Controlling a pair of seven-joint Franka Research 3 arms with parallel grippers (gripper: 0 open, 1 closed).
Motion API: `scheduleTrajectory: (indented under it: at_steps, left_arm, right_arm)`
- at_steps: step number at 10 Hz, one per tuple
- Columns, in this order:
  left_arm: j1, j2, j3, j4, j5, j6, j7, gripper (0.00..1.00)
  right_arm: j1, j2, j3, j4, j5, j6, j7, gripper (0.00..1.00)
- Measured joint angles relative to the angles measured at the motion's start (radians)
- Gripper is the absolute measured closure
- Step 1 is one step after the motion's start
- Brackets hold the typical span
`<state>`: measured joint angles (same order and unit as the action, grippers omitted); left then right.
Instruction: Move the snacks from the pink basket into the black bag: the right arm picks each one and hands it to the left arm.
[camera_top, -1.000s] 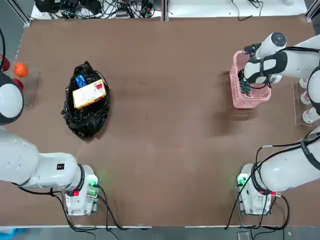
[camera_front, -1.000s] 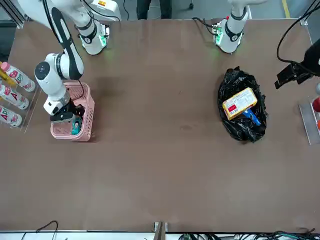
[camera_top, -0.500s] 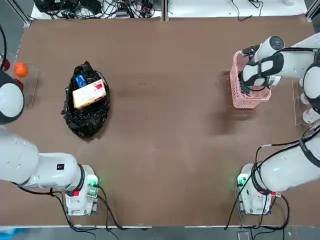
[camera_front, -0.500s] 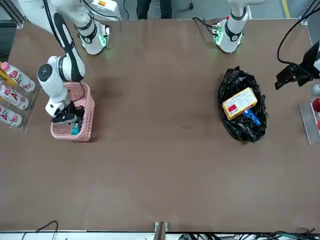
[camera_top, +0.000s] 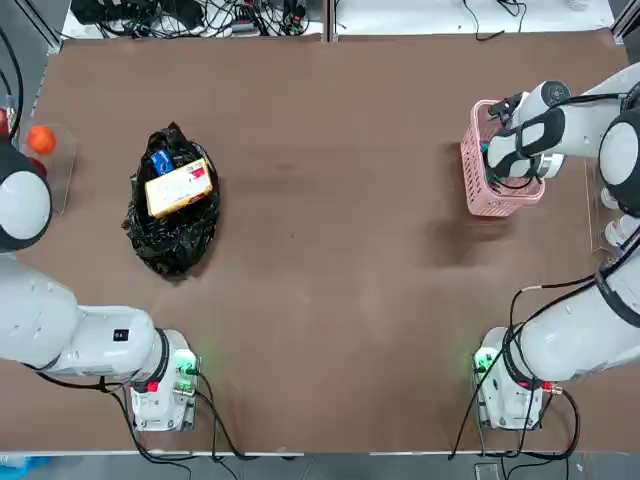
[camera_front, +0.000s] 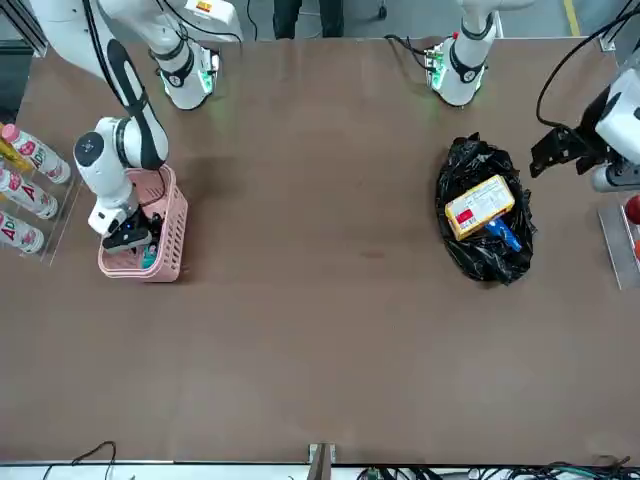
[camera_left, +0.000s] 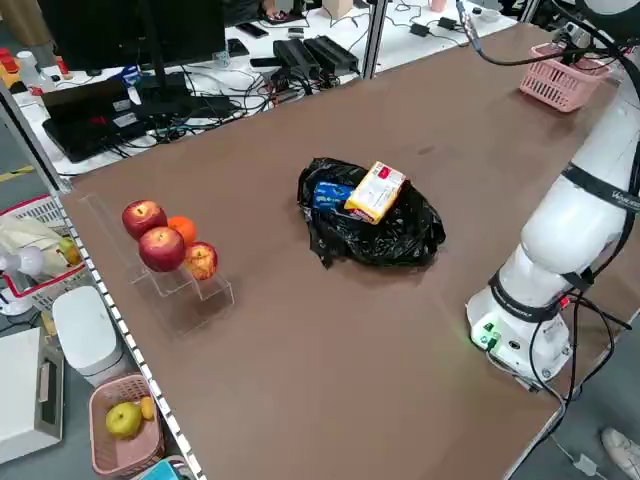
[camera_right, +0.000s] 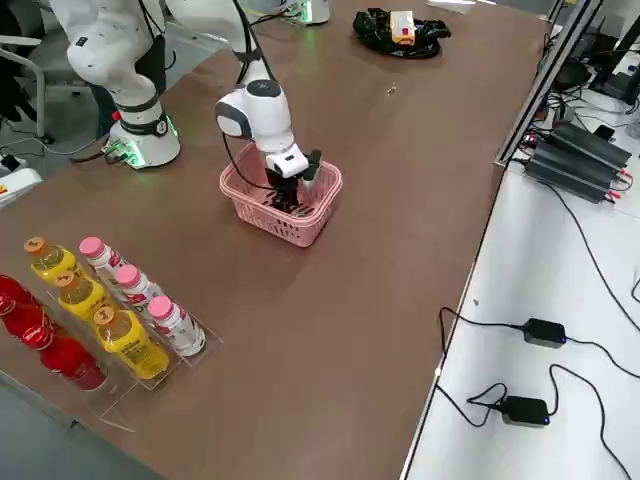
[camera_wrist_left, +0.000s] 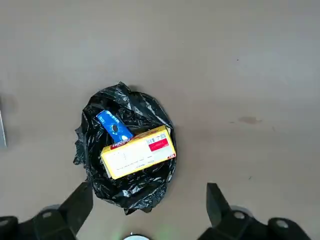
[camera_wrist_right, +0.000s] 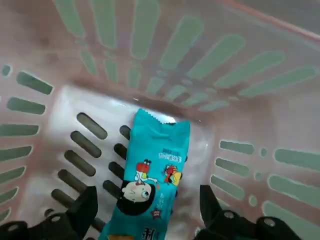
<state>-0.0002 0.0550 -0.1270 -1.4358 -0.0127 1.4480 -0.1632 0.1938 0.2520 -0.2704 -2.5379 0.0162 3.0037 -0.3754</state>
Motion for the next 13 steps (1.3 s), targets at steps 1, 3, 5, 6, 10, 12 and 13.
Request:
scheduleTrajectory:
  at_steps: [1,3,5,6,10,12,13]
  left_arm:
    - [0.002,0.002,0.0,-0.001,0.0,0.0,0.0,0.0]
    - [0.007,0.004,0.002,-0.001,0.0,0.0,0.0,0.0]
    - [0.011,0.005,0.003,-0.001,0.0,0.0,0.0,0.0]
    - [0.012,0.005,0.003,-0.001,0.0,0.0,0.0,0.0]
    - [0.012,0.005,0.003,-0.001,0.0,0.0,0.0,0.0]
    - [0.012,0.005,0.003,-0.001,0.0,0.0,0.0,0.0]
    - [0.012,0.005,0.003,-0.001,0.0,0.0,0.0,0.0]
  right_arm:
    - [0.0,0.011,0.001,0.0,0.0,0.018,-0.001,0.09]
    - [0.0,0.04,0.003,0.001,0.0,0.056,-0.003,0.09]
    - [0.0,0.057,0.01,0.002,0.0,0.067,-0.004,0.09]
    - [0.0,0.064,0.015,0.002,0.0,0.078,-0.004,0.09]
    - [-0.091,0.092,0.11,0.002,0.0,0.117,-0.004,0.09]
    - [-0.129,0.099,0.143,0.004,0.0,0.125,-0.004,0.12]
    - [-0.131,0.099,0.145,0.004,0.0,0.125,-0.004,0.15]
